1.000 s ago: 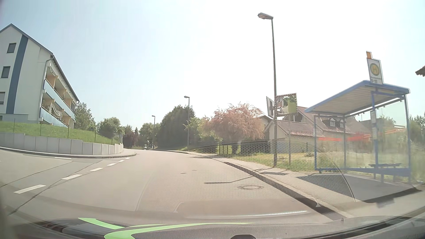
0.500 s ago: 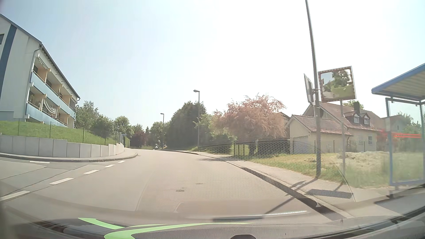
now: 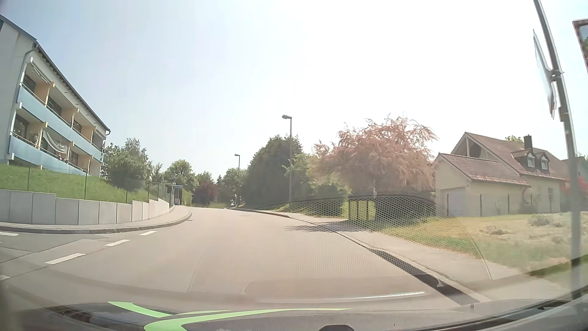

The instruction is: Follow the waypoints while adhering to traffic rules and regulations

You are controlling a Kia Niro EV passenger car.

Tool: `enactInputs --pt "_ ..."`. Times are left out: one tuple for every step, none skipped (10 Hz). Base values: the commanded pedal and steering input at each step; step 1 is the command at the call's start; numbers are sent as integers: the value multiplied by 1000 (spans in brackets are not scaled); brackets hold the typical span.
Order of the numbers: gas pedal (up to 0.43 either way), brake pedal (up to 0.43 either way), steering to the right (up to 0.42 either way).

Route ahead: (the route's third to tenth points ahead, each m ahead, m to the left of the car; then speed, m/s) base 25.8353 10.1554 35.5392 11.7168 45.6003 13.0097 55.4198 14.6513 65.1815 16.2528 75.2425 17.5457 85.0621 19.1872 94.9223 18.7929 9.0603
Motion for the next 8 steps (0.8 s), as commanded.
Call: enactInputs --pt "311 0 -53" --pt "311 0 -51" --pt "311 0 -51" --pt "311 0 -50" --pt "311 0 -50" --pt "311 0 -50" --pt "311 0 -51" --pt "311 0 -51"
